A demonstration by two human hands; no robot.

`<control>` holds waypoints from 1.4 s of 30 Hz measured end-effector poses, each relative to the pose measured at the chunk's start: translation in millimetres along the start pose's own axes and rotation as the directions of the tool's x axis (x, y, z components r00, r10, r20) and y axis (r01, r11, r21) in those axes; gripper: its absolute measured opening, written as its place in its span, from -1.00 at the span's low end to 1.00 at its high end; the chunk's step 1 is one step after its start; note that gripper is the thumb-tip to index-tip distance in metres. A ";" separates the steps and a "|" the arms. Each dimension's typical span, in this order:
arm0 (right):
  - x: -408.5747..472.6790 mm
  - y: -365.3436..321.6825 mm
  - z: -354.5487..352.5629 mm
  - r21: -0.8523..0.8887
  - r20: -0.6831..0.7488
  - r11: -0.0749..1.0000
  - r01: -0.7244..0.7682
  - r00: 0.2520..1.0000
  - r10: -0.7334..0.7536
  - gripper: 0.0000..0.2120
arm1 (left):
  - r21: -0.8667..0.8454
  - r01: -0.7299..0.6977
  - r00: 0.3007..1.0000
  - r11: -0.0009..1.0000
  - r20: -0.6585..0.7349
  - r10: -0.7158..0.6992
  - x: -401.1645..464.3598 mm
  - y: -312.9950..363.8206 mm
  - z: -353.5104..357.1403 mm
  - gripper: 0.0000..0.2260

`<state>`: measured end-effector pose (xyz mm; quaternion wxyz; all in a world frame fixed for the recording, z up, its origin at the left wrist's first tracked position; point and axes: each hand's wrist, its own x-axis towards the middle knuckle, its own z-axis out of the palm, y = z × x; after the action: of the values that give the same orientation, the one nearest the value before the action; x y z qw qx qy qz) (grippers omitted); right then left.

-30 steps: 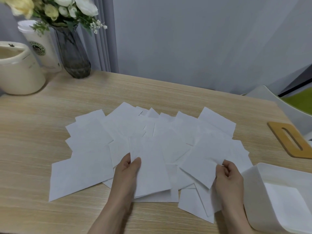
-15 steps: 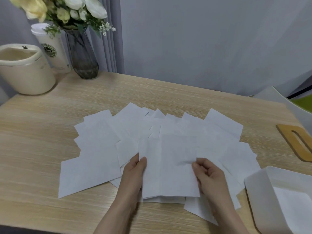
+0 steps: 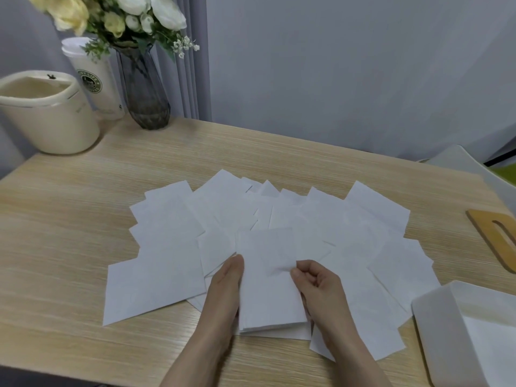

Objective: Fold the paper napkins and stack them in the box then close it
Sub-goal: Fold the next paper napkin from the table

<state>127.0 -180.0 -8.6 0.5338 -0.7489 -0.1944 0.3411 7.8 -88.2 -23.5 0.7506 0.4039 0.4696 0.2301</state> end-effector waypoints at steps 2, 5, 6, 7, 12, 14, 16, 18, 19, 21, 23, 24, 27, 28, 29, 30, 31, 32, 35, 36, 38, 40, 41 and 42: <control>0.9 1.0 1.0 -0.005 0.007 1.000 -0.003 1.000 0.003 -0.87 | -0.009 0.000 1.000 1.000 0.000 0.000 0.1 -0.4 0.2 -0.68; 1.3 0.6 2.3 -0.003 0.005 1.000 0.000 1.000 0.000 -0.85 | -0.012 -0.004 1.000 1.000 -0.002 0.004 -1.2 -0.1 1.5 -0.68; 1.0 0.1 2.7 -0.002 0.007 1.000 0.001 1.000 -0.001 -0.85 | -0.002 -0.003 1.000 1.000 -0.001 0.003 -1.7 0.3 1.8 -0.67; 0.4 -0.5 2.7 0.000 0.009 1.000 0.001 1.000 -0.001 -0.85 | 0.010 -0.003 1.000 1.000 -0.001 0.003 -2.1 0.9 1.8 -0.68; -4.3 -2.9 2.7 -0.077 -0.008 0.997 0.028 1.000 -0.029 -0.87 | 0.025 -0.024 0.999 0.999 0.029 0.023 -3.9 3.5 2.5 -0.78; -7.2 -2.1 2.6 -0.238 -0.080 0.966 0.101 0.989 -0.123 -0.89 | 0.018 -0.048 0.998 0.999 0.039 0.047 -4.0 3.5 2.7 -0.79; -10.5 -1.8 3.2 -0.318 -0.117 0.930 0.185 0.965 -0.233 -0.77 | 0.002 -0.065 0.997 0.998 0.046 0.065 -4.9 3.7 2.7 -0.78; -12.2 -1.9 4.9 -0.318 -0.091 0.925 0.211 0.964 -0.251 -0.64 | -0.015 -0.079 0.996 0.997 0.043 0.079 -5.1 3.5 2.4 -0.78; -12.4 -2.3 6.1 -0.291 -0.065 0.936 0.196 0.973 -0.224 -0.58 | -0.022 -0.086 0.995 0.996 0.043 0.087 -5.2 3.7 2.4 -0.78; -13.5 -2.1 9.4 -0.190 0.011 0.971 0.148 0.989 -0.149 -0.51 | -0.028 -0.098 0.993 0.995 0.064 0.099 -6.5 4.4 3.9 -0.78; -15.7 0.0 13.3 -0.152 0.069 0.979 0.136 0.990 -0.127 -0.49 | -0.021 -0.107 0.990 0.994 0.085 0.109 -8.8 3.7 7.1 -0.79; -17.2 1.0 15.5 -0.162 0.078 0.977 0.138 0.989 -0.127 -0.47 | -0.014 -0.111 0.990 0.994 0.084 0.112 -10.2 3.0 9.0 -0.80; -19.1 3.0 18.6 -0.179 0.088 0.975 0.133 0.989 -0.118 -0.44 | 0.016 -0.126 0.990 0.992 0.072 0.124 -13.1 0.3 13.6 -0.79; -19.0 3.0 18.7 -0.179 0.092 0.975 0.132 0.989 -0.117 -0.44 | 0.024 -0.132 0.989 0.991 0.064 0.130 -13.3 -0.4 14.0 -0.78; -19.1 2.9 18.3 -0.175 0.095 0.976 0.133 0.988 -0.117 -0.44 | 0.032 -0.138 0.989 0.990 0.056 0.136 -13.5 -1.0 13.9 -0.77; -19.1 2.4 17.9 -0.162 0.098 0.978 0.135 0.988 -0.120 -0.43 | 0.036 -0.145 0.989 0.989 0.049 0.143 -13.7 -1.3 13.5 -0.76; -19.0 2.0 17.1 -0.139 0.097 0.981 0.137 0.987 -0.124 -0.42 | 0.034 -0.152 0.988 0.988 0.041 0.151 -13.6 -1.3 13.3 -0.75; -18.9 2.0 16.0 -0.115 0.093 0.984 0.137 0.988 -0.127 -0.41 | 0.024 -0.164 0.986 0.986 0.026 0.163 -13.6 -1.2 13.0 -0.75; -20.2 2.2 12.8 -0.069 0.061 0.988 0.139 0.989 -0.135 -0.36 | -0.053 -0.217 0.973 0.975 -0.088 0.212 -12.8 1.1 14.3 -0.77; -21.2 2.8 12.0 -0.051 0.048 0.989 0.137 0.990 -0.134 -0.36 | -0.091 -0.241 0.963 0.966 -0.144 0.227 -12.3 1.8 15.3 -0.78; -24.3 3.3 12.5 0.010 0.033 0.993 0.115 0.993 -0.115 -0.35 | -0.170 -0.278 0.940 0.945 -0.249 0.232 -12.6 2.9 18.8 -0.80; -28.0 3.3 16.0 0.099 0.057 0.993 0.060 0.996 -0.066 -0.34 | -0.240 -0.303 0.921 0.922 -0.321 0.219 -15.5 3.5 24.5 -0.81; -29.7 3.7 18.2 0.144 0.070 0.989 0.026 0.997 -0.037 -0.35 | -0.266 -0.311 0.916 0.912 -0.342 0.212 -17.2 2.9 27.7 -0.81; -30.7 4.5 20.2 0.177 0.077 0.984 0.002 0.997 -0.016 -0.40 | -0.285 -0.316 0.912 0.905 -0.354 0.207 -19.0 1.8 30.6 -0.81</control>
<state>90.9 -188.3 -7.4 0.5917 -0.6837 -0.1875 0.3838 26.5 -112.8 -5.0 0.6853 0.2876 0.4780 0.4681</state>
